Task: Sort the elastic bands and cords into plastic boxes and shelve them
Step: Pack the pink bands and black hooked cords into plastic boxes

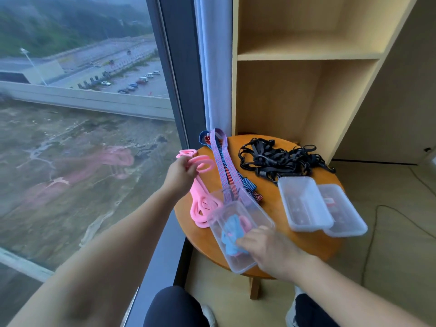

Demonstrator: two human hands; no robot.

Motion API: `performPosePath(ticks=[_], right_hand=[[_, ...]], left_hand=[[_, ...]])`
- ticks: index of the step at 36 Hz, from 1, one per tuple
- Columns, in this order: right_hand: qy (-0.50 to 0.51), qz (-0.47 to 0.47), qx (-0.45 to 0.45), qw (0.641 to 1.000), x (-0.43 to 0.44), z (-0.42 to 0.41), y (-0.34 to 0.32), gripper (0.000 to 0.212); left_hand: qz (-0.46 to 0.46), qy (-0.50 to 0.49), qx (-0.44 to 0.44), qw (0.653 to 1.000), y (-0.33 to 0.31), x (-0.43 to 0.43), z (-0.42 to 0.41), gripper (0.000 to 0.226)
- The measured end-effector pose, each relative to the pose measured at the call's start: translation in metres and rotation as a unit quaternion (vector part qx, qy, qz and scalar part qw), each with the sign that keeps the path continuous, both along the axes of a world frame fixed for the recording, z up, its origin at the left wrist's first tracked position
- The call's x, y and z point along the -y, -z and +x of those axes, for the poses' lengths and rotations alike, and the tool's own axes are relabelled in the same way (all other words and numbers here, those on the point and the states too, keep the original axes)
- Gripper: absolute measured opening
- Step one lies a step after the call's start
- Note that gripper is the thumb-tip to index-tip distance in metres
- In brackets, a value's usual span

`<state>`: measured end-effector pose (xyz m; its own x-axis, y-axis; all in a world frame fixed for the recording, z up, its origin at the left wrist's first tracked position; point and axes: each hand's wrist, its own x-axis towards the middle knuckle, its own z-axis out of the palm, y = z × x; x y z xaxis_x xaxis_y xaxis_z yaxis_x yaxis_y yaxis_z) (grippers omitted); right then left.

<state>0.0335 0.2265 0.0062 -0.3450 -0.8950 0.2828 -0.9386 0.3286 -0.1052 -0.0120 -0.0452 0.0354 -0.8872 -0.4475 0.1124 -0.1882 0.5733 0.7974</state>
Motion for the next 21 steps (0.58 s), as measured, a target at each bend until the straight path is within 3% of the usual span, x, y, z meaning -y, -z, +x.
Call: performPosePath(ticks=[2,4,10,13,16,21], right_hand=[[-0.009,0.021,-0.019,1.000,0.003,0.000,-0.001,0.026],[-0.017,0.062,-0.033,0.997,0.005,0.000,-0.001,0.005],[0.007,0.085,0.094,0.992,0.006,-0.007,-0.001,0.039],[0.008,0.074,0.078,0.994,0.012,-0.014,-0.010,0.041],[0.006,-0.018,0.075,0.997,0.025,-0.035,-0.031,0.018],[0.114,-0.126,0.168,0.971,0.062,-0.092,-0.086,0.023]], left_hand=[[0.018,-0.021,-0.014,1.000,-0.009,0.004,-0.003,0.012],[0.033,-0.035,-0.022,0.999,-0.018,0.008,-0.007,0.018],[0.044,-0.034,-0.052,0.997,-0.040,0.009,-0.012,0.019],[0.035,-0.028,-0.069,0.997,-0.056,0.010,-0.017,0.017],[0.035,-0.023,-0.087,0.995,-0.079,0.012,-0.023,0.014],[0.012,-0.005,-0.124,0.992,-0.118,0.020,-0.034,0.012]])
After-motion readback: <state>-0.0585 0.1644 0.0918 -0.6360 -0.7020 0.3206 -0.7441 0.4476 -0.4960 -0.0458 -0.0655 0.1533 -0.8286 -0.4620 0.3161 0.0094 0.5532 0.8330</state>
